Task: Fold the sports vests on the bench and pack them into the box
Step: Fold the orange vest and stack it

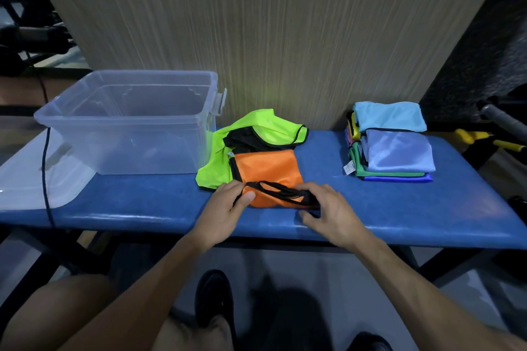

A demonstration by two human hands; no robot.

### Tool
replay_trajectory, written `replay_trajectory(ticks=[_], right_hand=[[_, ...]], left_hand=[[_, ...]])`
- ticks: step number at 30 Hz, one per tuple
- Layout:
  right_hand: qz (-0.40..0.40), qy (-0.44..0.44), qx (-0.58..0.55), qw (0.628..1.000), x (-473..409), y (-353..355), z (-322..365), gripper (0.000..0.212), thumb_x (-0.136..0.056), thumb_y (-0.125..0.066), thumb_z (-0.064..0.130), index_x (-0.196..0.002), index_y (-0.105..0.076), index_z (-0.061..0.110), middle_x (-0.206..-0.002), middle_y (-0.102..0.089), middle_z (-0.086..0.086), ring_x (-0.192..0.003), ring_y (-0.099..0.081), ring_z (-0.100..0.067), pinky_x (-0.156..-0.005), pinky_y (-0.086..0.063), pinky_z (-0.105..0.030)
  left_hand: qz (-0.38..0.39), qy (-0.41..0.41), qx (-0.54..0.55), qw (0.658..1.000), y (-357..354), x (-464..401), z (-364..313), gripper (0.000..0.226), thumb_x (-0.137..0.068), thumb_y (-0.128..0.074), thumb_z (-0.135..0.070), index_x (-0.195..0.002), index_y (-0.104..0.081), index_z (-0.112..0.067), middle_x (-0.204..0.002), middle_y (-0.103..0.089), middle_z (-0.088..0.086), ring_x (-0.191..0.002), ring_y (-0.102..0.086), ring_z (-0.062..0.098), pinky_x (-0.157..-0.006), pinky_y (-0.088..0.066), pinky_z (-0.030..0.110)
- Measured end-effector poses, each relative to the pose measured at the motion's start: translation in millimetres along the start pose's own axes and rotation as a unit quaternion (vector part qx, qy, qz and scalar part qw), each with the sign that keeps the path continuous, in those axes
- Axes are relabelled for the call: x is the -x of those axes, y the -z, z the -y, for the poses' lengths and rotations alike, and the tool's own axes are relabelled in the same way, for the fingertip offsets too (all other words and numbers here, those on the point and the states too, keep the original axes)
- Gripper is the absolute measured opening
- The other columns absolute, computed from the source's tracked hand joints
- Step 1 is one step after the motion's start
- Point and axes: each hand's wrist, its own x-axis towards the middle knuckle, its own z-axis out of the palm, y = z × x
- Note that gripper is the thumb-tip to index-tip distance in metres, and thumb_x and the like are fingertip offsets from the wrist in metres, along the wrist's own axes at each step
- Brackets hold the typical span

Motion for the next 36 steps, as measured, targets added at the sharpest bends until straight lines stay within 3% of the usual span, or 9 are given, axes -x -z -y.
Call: replay_trajectory(ticks=[5, 9, 14, 18, 22, 25, 28, 32, 36], right_hand=[[0.029, -0.048, -0.193, 0.98, 14, 7, 5, 0.03, -0.092, -0.074, 0.016, -0.118, -0.063, 0.026, -0.108, -0.074, 0.006, -0.101, -0.067, -0.004, -0.091, -0.048, -0.017], [-0.007, -0.108, -0.267, 0.958, 6, 7, 3, 0.013, -0.099, -0.066, 0.015, -0.111, -0.066, 0.019, -0.095, -0.073, -0.009, -0.083, -0.062, -0.01, -0.083, -0.048, -0.028], [-0.05, -0.18, -0.214, 0.959, -22, 1, 5, 0.01, -0.104, -0.055, 0.026, -0.102, -0.064, 0.022, -0.087, -0.07, 0.002, -0.083, -0.064, -0.016, -0.083, -0.051, -0.035], [-0.052, -0.211, -0.114, 0.969, -39, -2, 9, 0.021, -0.106, -0.048, 0.033, -0.107, -0.063, 0.018, -0.094, -0.067, -0.001, -0.091, -0.061, -0.021, -0.081, -0.047, -0.035], [-0.072, -0.214, -0.029, 0.974, -49, -5, 7, 0.024, -0.106, -0.046, 0.037, -0.107, -0.064, 0.021, -0.095, -0.068, -0.001, -0.096, -0.063, -0.025, -0.081, -0.05, -0.038], [-0.088, -0.208, 0.061, 0.972, -50, -10, 6, 0.027, -0.104, -0.045, 0.041, -0.104, -0.065, 0.023, -0.094, -0.072, -0.006, -0.092, -0.065, -0.033, -0.074, -0.052, -0.039], [-0.099, -0.206, 0.1, 0.968, -51, -11, 7, 0.026, -0.102, -0.045, 0.042, -0.104, -0.065, 0.024, -0.094, -0.071, -0.007, -0.092, -0.065, -0.035, -0.074, -0.05, -0.039], [-0.101, -0.202, 0.113, 0.968, -54, -12, 9, 0.026, -0.101, -0.047, 0.039, -0.101, -0.065, 0.02, -0.1, -0.062, -0.004, -0.088, -0.063, -0.032, -0.07, -0.046, -0.036], [-0.106, -0.206, 0.137, 0.963, -58, -13, 12, 0.025, -0.101, -0.049, 0.035, -0.099, -0.063, 0.015, -0.103, -0.05, -0.003, -0.087, -0.051, -0.027, -0.068, -0.044, -0.037]], left_hand=[[-0.043, 0.067, 0.039, 0.996, -5, 14, -9, 0.049, -0.098, -0.032, -0.063, -0.071, -0.039, -0.023, -0.069, -0.044, -0.008, -0.078, -0.047, 0.017, -0.075, -0.042, 0.043], [-0.058, 0.116, 0.029, 0.991, -10, 9, -18, 0.054, -0.103, -0.031, -0.06, -0.074, -0.05, -0.018, -0.072, -0.054, -0.004, -0.08, -0.053, 0.024, -0.077, -0.044, 0.045], [-0.067, 0.189, -0.023, 0.98, -14, -8, -35, 0.049, -0.108, -0.03, -0.044, -0.072, -0.043, -0.014, -0.068, -0.051, 0.003, -0.083, -0.057, 0.04, -0.081, -0.046, 0.049], [-0.057, 0.219, -0.079, 0.971, -15, -18, -40, 0.051, -0.109, -0.026, -0.043, -0.066, -0.037, -0.019, -0.066, -0.046, -0.002, -0.085, -0.057, 0.039, -0.077, -0.042, 0.044], [-0.055, 0.23, -0.133, 0.962, -18, -28, -40, 0.051, -0.109, -0.023, -0.042, -0.068, -0.041, -0.018, -0.078, -0.06, 0.007, -0.089, -0.059, 0.039, -0.071, -0.038, 0.04], [-0.029, 0.214, -0.149, 0.965, -12, -37, -34, 0.047, -0.108, -0.027, -0.044, -0.076, -0.045, -0.016, -0.078, -0.062, 0.01, -0.086, -0.06, 0.039, -0.067, -0.039, 0.04], [-0.008, 0.171, -0.144, 0.975, 3, -45, -26, 0.03, -0.106, -0.038, -0.044, -0.102, -0.047, -0.016, -0.07, -0.054, 0.002, -0.077, -0.06, 0.035, -0.061, -0.041, 0.041], [-0.013, 0.091, -0.268, 0.959, 8, -47, -28, 0.023, -0.107, -0.04, -0.039, -0.125, -0.05, -0.029, -0.1, -0.06, -0.003, -0.092, -0.06, 0.026, -0.064, -0.039, 0.034], [-0.073, -0.078, -0.304, 0.947, -6, -50, -27, 0.024, -0.097, -0.064, -0.022, -0.121, -0.069, -0.024, -0.11, -0.06, 0.0, -0.099, -0.054, 0.027, -0.07, -0.048, 0.039]])
